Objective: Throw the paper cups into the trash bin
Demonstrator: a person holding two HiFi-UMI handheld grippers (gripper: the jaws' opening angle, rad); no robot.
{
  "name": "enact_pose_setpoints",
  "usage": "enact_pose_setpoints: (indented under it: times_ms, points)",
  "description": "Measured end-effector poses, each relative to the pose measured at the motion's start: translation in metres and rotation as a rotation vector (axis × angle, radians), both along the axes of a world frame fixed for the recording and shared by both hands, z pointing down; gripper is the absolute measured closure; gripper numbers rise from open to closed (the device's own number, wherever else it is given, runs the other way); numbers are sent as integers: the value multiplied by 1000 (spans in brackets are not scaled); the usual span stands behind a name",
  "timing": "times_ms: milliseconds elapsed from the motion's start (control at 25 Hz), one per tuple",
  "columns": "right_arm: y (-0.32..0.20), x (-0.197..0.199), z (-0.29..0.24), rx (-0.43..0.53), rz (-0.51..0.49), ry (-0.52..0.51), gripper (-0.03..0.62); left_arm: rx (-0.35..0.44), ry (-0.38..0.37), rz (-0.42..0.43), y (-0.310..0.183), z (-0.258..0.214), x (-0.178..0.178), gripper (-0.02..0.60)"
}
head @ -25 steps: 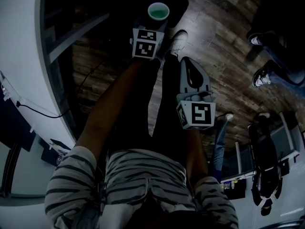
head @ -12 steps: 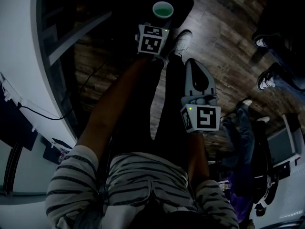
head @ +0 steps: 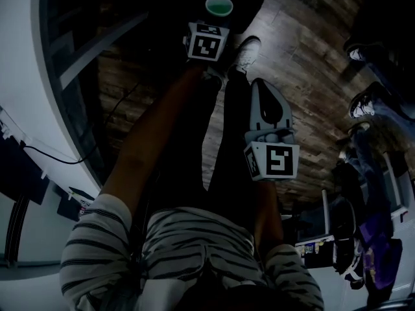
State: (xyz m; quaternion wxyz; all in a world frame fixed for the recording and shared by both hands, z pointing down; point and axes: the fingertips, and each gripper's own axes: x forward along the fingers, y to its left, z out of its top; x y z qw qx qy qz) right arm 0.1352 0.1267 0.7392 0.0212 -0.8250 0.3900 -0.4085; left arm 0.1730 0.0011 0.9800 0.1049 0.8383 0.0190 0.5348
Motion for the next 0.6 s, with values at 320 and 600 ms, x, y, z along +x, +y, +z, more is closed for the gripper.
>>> enact_pose_setpoints:
  times_ms: [320,600]
  points:
    - [2,0,5,10,6,-8,583,-4,-38,11,0,23,3,295]
    - [2,-2,9,7,6,-16,583,1,-78,25,-7,36,2,295]
